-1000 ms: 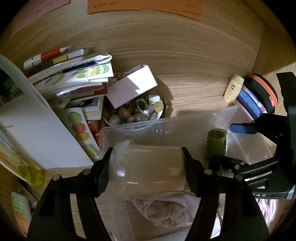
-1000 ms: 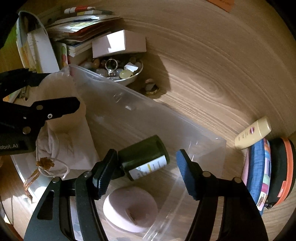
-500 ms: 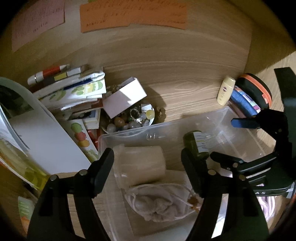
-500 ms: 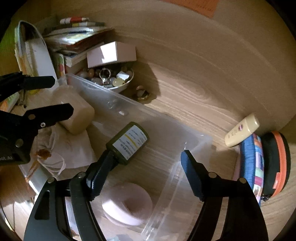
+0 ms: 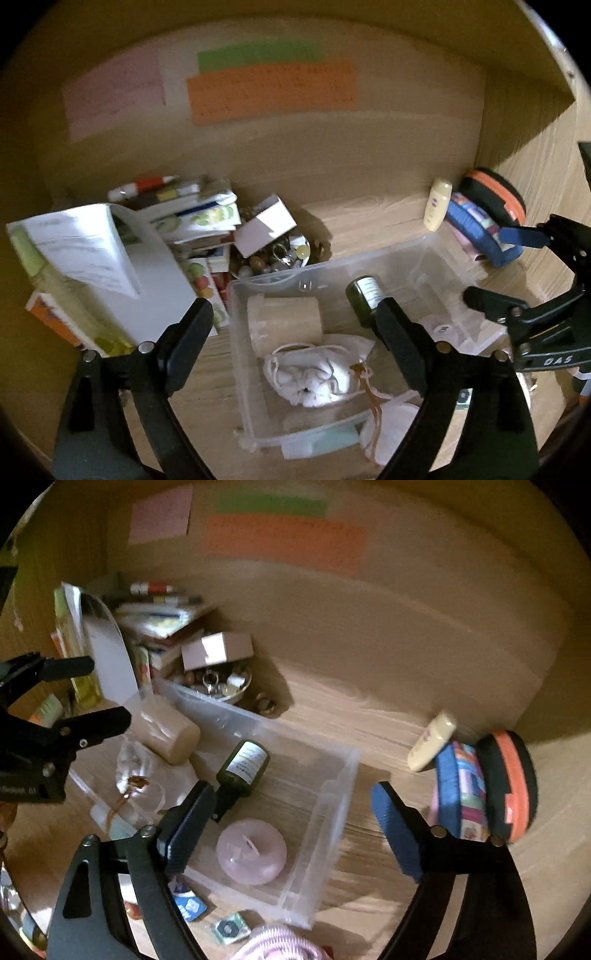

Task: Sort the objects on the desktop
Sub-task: 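Open both grippers to release the tub and bottle into the box, then grasp the small seashell with left gripper while right gripper grasps bagged pink rope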

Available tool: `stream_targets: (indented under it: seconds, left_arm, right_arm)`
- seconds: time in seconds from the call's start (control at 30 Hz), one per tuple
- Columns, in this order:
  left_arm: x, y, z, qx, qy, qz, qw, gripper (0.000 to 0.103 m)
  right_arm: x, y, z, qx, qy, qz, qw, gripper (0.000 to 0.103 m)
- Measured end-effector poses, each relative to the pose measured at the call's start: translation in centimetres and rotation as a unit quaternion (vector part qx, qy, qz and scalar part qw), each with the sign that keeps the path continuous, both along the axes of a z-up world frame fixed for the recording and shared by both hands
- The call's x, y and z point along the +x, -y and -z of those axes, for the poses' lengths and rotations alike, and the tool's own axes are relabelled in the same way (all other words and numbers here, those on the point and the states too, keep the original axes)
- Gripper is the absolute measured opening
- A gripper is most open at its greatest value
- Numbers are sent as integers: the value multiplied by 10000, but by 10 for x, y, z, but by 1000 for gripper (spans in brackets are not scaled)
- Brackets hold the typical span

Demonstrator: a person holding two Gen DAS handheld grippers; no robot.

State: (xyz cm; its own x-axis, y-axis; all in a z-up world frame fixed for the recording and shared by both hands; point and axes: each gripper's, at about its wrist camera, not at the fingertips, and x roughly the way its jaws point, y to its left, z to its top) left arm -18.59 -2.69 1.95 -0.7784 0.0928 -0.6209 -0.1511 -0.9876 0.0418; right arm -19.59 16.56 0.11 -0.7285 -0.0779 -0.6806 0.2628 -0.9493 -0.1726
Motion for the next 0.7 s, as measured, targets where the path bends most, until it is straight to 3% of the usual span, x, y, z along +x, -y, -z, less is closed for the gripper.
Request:
stream_targets:
  seconds: [0.3,0.5,0.7]
  left_arm:
    - [53,26,-21,-4,-413,-334,9986,96]
    - [83,46,-12,35,-407,-569,9975,96]
    - [91,58,16,48,-107,-714,9974,96]
  right_arm:
    - [62,-38,-33,-371,-786,176,9961,103]
    - [90,-52,-22,-451,-752,399,9954,103]
    - [111,-58,0,-499,-577,579,9954,103]
